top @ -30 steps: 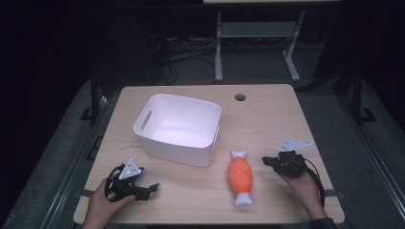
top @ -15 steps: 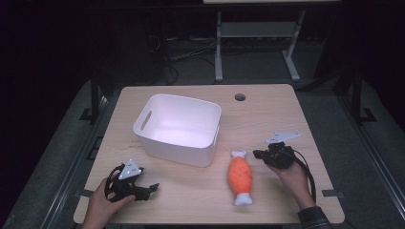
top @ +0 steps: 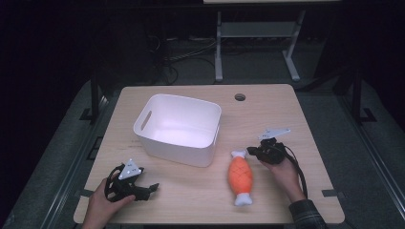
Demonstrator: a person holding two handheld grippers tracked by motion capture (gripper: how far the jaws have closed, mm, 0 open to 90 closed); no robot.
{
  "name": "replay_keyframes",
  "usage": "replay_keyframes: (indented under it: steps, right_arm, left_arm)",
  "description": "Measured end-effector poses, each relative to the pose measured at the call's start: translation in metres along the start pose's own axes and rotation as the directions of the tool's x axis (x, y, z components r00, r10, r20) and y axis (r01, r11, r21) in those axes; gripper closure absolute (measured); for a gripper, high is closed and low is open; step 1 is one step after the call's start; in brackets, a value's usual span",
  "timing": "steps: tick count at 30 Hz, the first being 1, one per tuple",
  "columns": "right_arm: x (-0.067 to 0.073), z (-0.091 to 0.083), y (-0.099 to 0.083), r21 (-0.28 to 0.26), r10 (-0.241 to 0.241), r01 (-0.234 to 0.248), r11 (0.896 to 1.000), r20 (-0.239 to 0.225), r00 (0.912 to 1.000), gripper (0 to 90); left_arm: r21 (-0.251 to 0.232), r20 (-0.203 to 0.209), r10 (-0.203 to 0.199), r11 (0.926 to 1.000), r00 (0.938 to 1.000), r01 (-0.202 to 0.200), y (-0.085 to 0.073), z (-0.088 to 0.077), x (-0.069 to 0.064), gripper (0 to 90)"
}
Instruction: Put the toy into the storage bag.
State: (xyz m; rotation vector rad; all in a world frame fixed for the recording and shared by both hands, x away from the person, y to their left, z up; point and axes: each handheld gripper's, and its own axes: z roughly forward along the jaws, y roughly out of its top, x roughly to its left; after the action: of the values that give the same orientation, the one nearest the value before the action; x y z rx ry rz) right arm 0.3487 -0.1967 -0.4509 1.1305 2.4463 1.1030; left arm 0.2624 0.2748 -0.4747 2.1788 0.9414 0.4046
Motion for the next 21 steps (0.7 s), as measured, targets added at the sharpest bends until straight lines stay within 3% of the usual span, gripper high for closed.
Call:
replay_keyframes:
  steps: [9, 21]
  right_arm:
    - [0.003, 0.014, 0.004, 0.008, -0.011, 0.011, 1.000, 0.001, 0.9999, 89.7]
    - [0.009, 0.029, 0.018, 0.024, -0.051, 0.052, 0.998, -0.040, 0.9979, 89.6]
  left_arm:
    - [0.000, 0.000, 0.000, 1.0000, 1.0000, 0.000, 0.000, 0.000, 0.000, 12.9]
    - [0.000, 0.000, 0.000, 1.0000, 1.0000, 0.000, 0.000, 0.000, 0.000, 13.0]
